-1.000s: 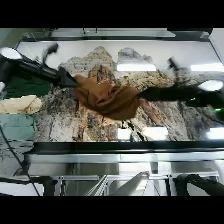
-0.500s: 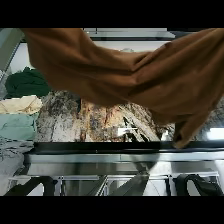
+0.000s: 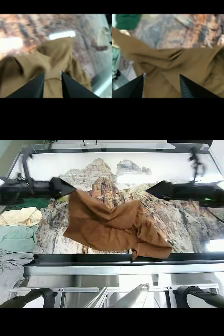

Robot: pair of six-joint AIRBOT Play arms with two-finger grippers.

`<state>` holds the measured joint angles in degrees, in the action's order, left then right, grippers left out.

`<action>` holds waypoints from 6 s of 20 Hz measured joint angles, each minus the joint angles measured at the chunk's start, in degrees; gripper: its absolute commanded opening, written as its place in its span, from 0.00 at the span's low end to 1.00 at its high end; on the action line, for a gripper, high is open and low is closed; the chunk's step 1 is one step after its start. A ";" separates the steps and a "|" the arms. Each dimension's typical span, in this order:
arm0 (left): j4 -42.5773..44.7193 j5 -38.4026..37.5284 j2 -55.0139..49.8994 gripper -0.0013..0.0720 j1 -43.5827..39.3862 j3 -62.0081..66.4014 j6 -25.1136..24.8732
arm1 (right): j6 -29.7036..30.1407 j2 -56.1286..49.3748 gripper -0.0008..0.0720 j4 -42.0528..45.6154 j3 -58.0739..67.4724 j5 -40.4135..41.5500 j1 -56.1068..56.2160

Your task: Fold the shirts.

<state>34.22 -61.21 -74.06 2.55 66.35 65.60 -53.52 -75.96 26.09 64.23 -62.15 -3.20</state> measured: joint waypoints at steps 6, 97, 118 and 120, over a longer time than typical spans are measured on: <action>1.75 -11.85 -10.01 0.35 15.17 7.08 -1.03 | -2.01 -6.51 0.66 3.89 4.72 -12.44 -13.18; -29.88 -8.15 -23.78 0.03 16.50 7.89 -20.68 | 8.33 -15.30 0.03 -17.46 5.29 20.90 -0.81; 2.69 -18.45 -52.57 0.03 17.97 46.84 -8.74 | 16.02 -31.58 0.03 -17.90 7.26 11.63 -7.74; 5.38 -18.56 -52.70 0.03 17.92 47.15 -8.61 | 15.74 -32.17 0.03 -17.31 7.19 11.21 -7.54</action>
<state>39.59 -79.77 -126.76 20.47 113.49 56.99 -37.78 -108.14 8.78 71.42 -50.94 -10.74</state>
